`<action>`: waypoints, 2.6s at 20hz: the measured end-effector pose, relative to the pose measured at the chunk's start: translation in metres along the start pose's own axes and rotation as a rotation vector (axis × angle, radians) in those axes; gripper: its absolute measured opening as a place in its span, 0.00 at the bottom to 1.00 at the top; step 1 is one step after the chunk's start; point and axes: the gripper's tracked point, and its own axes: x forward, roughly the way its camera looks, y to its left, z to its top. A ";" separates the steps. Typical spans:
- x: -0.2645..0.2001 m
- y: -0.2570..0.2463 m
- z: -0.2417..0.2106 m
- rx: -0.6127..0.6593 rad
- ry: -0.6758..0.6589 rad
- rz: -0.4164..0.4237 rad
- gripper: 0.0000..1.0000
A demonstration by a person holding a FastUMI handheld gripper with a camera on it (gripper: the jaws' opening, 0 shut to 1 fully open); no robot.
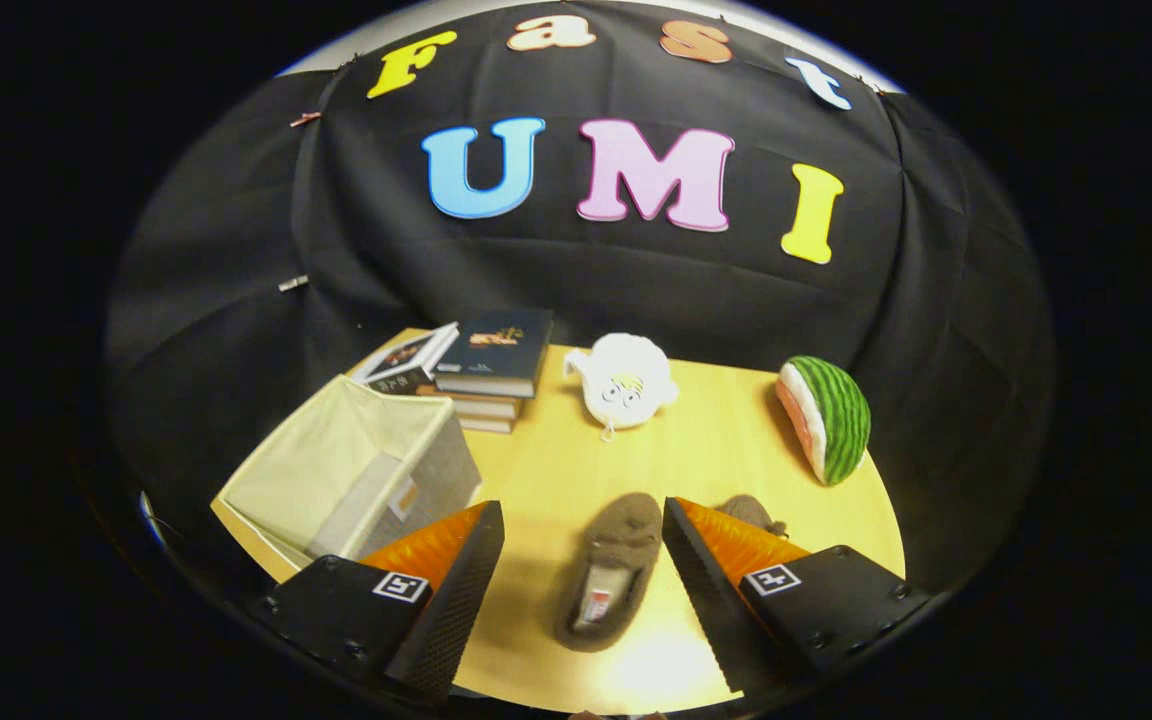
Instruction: Open the storage box then place both shoes into the box .Put the left shoe in first, then the right shoe, with the right side of both shoes facing outward in a uniform manner.
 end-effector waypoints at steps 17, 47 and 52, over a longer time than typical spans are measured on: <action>0.101 -0.059 -0.126 -0.054 0.364 0.035 0.99; 0.095 -0.031 -0.065 0.257 0.359 0.094 0.05; 0.057 -0.003 -0.009 0.352 0.276 0.138 0.05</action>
